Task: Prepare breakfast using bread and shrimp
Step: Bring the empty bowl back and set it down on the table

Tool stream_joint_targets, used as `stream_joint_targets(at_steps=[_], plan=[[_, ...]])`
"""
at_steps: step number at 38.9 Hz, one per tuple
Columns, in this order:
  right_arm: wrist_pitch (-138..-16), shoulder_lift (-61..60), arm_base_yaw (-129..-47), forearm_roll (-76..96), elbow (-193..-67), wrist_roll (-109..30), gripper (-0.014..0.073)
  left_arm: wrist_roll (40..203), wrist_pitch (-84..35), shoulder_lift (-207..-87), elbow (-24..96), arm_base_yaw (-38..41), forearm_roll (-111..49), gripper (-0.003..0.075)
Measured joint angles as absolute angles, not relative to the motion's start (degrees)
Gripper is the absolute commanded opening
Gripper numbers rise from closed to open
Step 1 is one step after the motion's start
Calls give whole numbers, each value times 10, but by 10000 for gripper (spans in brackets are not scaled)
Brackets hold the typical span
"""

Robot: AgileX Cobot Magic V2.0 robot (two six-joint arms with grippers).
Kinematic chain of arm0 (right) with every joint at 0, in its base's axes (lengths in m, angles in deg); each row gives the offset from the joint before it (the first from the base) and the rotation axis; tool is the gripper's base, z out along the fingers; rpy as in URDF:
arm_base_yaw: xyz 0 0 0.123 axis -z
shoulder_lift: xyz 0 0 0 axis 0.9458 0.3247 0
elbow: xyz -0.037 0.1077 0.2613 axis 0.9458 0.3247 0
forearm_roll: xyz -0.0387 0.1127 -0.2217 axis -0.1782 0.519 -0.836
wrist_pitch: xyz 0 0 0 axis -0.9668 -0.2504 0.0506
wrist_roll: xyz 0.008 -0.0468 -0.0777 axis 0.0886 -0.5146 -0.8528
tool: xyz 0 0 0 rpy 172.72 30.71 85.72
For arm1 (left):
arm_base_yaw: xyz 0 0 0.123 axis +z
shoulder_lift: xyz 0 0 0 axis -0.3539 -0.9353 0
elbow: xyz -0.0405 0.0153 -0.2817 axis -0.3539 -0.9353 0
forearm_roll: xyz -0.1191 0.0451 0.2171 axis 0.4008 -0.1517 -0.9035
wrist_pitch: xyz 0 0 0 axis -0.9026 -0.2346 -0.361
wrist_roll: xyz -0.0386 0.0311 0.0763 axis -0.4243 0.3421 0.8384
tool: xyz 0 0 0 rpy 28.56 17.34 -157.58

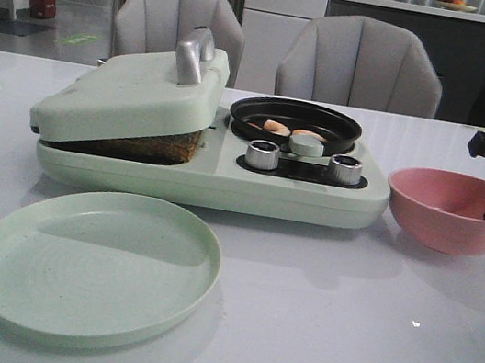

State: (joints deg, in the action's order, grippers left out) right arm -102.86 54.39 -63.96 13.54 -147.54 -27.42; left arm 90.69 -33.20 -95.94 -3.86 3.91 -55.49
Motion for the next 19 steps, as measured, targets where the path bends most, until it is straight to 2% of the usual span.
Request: stream_joint_targets(at_steps=[2, 6, 19], plan=[[-1026, 544, -640, 135, -1475, -274, 362, 907, -332, -959, -39, 39, -555, 112], [-1023, 544, -640, 135, -1475, -274, 421, 907, -332, -959, -39, 39, -555, 112], [-1048, 503, -640, 128, -1509, -341, 426, 907, -332, -959, -39, 39, -555, 112]])
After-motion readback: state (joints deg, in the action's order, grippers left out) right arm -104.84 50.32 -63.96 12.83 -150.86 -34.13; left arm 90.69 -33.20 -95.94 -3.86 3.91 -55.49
